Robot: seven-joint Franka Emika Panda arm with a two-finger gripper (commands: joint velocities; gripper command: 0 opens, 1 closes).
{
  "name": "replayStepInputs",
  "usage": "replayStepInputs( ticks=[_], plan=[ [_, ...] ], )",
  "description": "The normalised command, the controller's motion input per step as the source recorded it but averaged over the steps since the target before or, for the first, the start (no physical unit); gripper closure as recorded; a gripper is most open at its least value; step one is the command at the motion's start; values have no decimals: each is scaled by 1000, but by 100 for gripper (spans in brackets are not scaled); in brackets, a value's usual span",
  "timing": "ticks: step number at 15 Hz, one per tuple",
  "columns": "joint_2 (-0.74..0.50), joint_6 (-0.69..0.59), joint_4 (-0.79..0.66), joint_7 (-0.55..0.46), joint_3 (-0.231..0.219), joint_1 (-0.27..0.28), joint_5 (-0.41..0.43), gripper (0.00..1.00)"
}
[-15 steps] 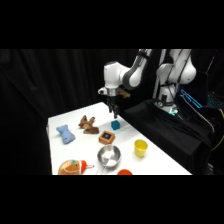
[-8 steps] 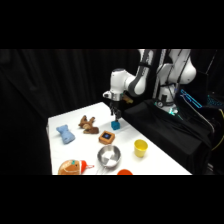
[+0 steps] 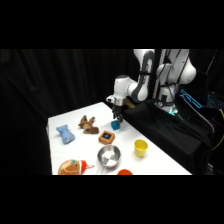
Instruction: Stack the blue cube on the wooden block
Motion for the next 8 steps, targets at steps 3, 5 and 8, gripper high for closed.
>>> replayStepInputs(
  ticks=[3, 5, 8],
  plan=[
    [169, 308, 0, 101, 64, 7, 47, 0],
    [218, 292, 36, 82, 73, -26, 50, 0],
    [223, 287, 58, 77, 82, -31, 44, 0]
  ],
)
